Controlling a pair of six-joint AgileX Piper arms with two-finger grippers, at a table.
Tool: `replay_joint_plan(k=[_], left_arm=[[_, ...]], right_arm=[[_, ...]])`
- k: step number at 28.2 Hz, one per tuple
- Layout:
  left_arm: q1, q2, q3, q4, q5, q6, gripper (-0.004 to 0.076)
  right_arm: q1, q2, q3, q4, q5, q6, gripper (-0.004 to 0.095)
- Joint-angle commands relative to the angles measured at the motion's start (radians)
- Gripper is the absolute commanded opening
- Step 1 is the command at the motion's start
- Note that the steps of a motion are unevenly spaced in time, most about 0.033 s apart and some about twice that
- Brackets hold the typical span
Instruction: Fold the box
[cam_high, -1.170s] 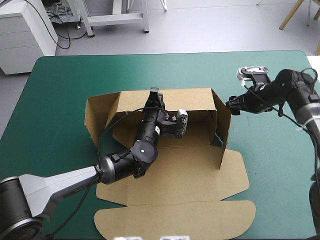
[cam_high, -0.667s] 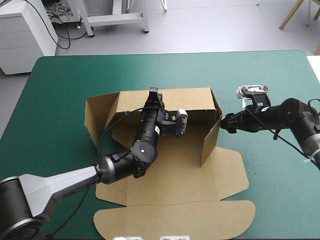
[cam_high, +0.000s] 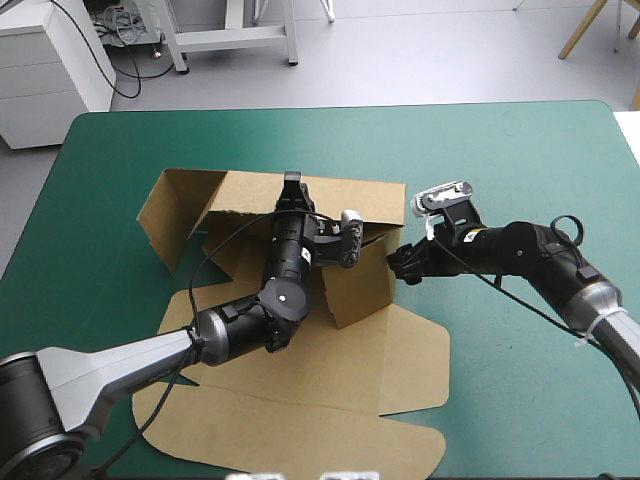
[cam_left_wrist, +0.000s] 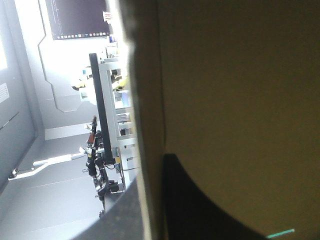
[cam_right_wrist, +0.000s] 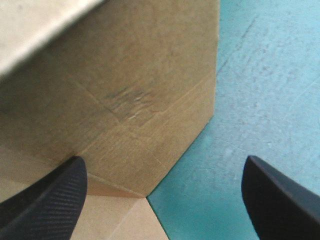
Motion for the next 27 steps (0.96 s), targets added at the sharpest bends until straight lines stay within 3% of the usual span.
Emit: replay_joint_plan(k=[1,7,10,13,15,16,27], left_arm=[[-0.010,-0.038,-0.022,0.115,-0.021,-0.006,-0.0010],[-0.010,-0.038,-0.022,0.115,-0.021,-0.006,-0.0010],[-0.010,-0.038,-0.022,0.115,-0.020,-0.006,-0.0010],[-0.010,-0.038,-0.022,0.115,-0.020,-0.017,-0.0010],[-0.010,-0.038,-0.022,0.115,-0.020,-0.017,-0.0010],[-0.010,-0.038,-0.022,0.115,-0.020,-0.017,-0.0010],[-0.010,-0.038,-0.022,0.115,-0.020,-0.017,-0.0010]], right_arm=[[0.055,-0.029,-0.025,0.045,-0.057,0.020,0.0783],[0.142,-0.029,-0.025,-0.046,-0.112,0.122,0.0782],[0.148,-0.029,-0.025,-0.101,-0.116,0.179,0.0704],[0.148,-0.029,-0.025,-0.137,-0.112,0.213,0.0437],[0.148,-0.029,-0.025,-0.154,-0.108,0.212,0.0032],[0.148,-0.029,-0.025,-0.156,-0.108,0.212,-0.0010],[0.148,-0.029,-0.025,-0.158,-0.108,0.212,-0.0002]])
